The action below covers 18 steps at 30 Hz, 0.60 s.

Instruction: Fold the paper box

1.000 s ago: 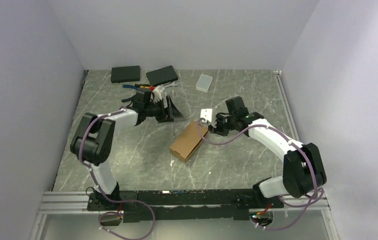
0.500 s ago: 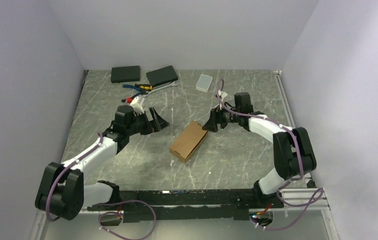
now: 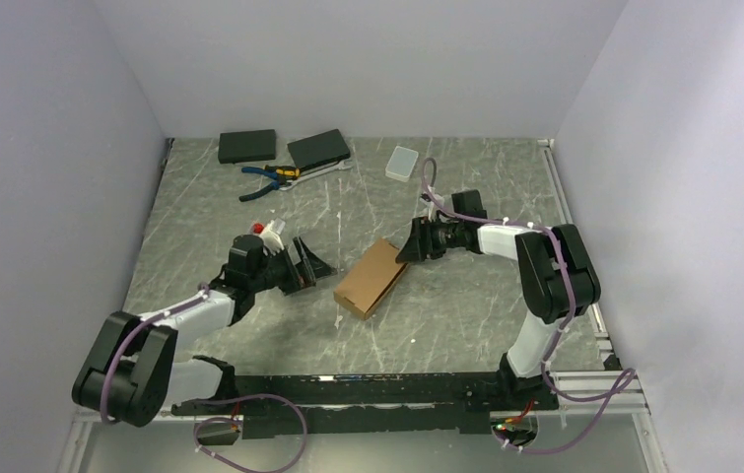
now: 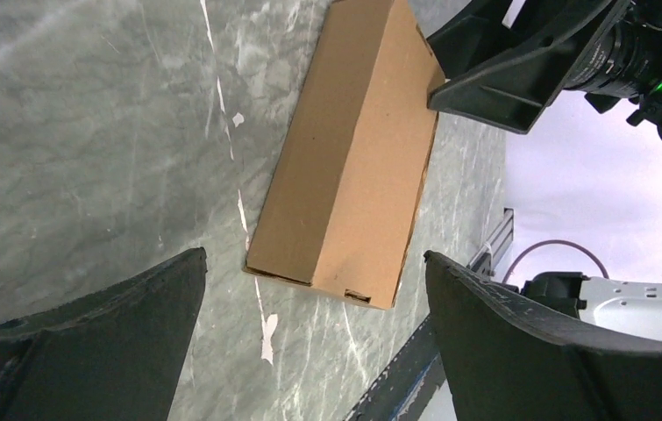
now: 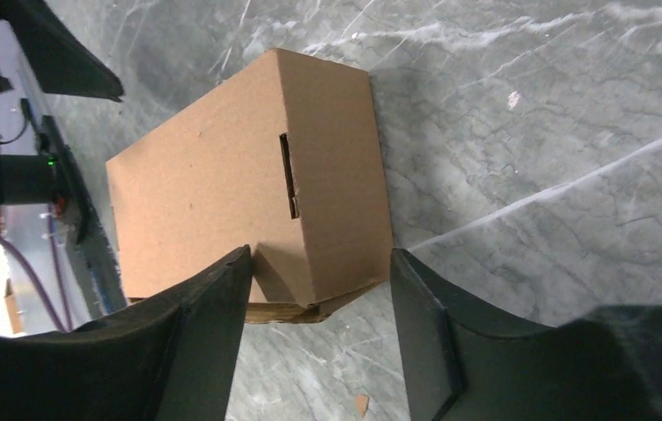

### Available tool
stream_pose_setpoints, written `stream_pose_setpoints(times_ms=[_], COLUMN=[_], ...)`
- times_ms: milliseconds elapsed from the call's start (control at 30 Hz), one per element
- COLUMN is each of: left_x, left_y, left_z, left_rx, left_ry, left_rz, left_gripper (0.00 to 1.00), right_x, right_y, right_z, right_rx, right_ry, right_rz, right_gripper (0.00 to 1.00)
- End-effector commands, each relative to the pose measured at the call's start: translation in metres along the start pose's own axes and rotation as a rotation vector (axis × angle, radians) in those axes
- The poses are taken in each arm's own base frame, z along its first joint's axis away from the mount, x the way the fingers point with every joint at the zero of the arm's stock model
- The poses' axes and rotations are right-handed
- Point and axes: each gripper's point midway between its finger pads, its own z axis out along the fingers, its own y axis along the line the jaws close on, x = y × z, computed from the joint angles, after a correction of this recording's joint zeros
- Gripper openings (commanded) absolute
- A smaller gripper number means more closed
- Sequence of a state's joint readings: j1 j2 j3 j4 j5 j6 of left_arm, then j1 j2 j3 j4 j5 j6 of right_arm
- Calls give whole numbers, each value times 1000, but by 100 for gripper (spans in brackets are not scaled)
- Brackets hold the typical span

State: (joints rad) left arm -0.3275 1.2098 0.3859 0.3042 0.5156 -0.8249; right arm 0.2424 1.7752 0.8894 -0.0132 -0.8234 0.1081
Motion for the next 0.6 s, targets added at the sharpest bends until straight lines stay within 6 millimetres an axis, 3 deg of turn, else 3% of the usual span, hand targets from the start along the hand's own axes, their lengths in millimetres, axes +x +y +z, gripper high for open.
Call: stream_pose_setpoints(times_ms=[0, 167, 333, 467, 567], left_x=[-2, 5, 7, 8, 6], left_y=[-20, -15, -18, -20, -17], left_z=[5, 12, 22, 34, 39], left_rx=[131, 129, 132, 117, 90], left_ry=[-6, 25, 67, 110, 124], left_rz=[-25, -42, -21, 14, 41], left_gripper=[100, 99, 100, 100, 100], right_x=[-16, -10, -8, -21, -43], right_y=[-6, -23, -29, -11, 5], right_z=[0, -4, -6, -12, -31], right_rx=[-10, -15, -29, -106, -84], right_ry=[-36, -33, -32, -44, -98], right_rz=[21, 109, 140, 85, -35], right_gripper=[57, 43, 40, 51, 62])
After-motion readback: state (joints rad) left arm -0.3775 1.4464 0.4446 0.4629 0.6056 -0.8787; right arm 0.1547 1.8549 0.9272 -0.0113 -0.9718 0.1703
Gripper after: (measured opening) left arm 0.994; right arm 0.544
